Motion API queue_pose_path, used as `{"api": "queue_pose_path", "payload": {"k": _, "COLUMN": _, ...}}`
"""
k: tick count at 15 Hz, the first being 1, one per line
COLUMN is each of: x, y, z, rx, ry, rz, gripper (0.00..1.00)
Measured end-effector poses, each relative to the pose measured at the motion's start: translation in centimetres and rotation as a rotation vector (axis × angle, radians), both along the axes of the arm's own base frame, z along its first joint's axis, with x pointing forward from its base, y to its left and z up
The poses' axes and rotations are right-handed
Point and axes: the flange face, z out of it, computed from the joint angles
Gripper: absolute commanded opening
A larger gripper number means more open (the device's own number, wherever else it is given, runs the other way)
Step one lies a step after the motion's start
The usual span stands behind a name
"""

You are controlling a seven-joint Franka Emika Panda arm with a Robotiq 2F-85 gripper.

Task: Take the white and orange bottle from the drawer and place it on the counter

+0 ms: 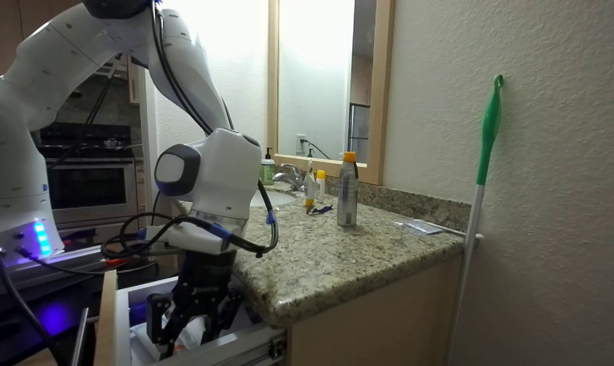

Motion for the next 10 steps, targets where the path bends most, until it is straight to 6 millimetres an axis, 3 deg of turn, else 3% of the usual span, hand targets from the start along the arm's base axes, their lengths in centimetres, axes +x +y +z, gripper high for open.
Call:
{"api": "queue_pose_path", "payload": {"k": 2, "x": -1.1, "y": 0.0, "z": 1.1, "rx": 0.016, "ry": -0.047, "rz": 0.057, "gripper": 0.32}}
{"api": "queue_pose_path", "payload": {"k": 6, "x": -3.0, "y": -0.8, "z": 6.7, "rx": -0.022, "ry": -0.156, "rz": 0.195, "gripper": 0.33}}
{"api": "queue_pose_path", "payload": {"k": 7, "x": -3.4, "y": -1.0, "z": 8.3, "rx": -0.042, "ry": -0.186, "rz": 0.228, "gripper": 0.81}}
{"api": "queue_pose_path", "payload": {"k": 8, "x": -3.8, "y": -1.1, "z": 9.8, "rx": -0.055, "ry": -0.213, "rz": 0.256, "gripper": 0.77}}
{"api": "queue_pose_path", "payload": {"k": 10, "x": -4.2, "y": -0.9, "z": 12.1, "rx": -0.056, "ry": -0.256, "rz": 0.303, "gripper": 0.86}}
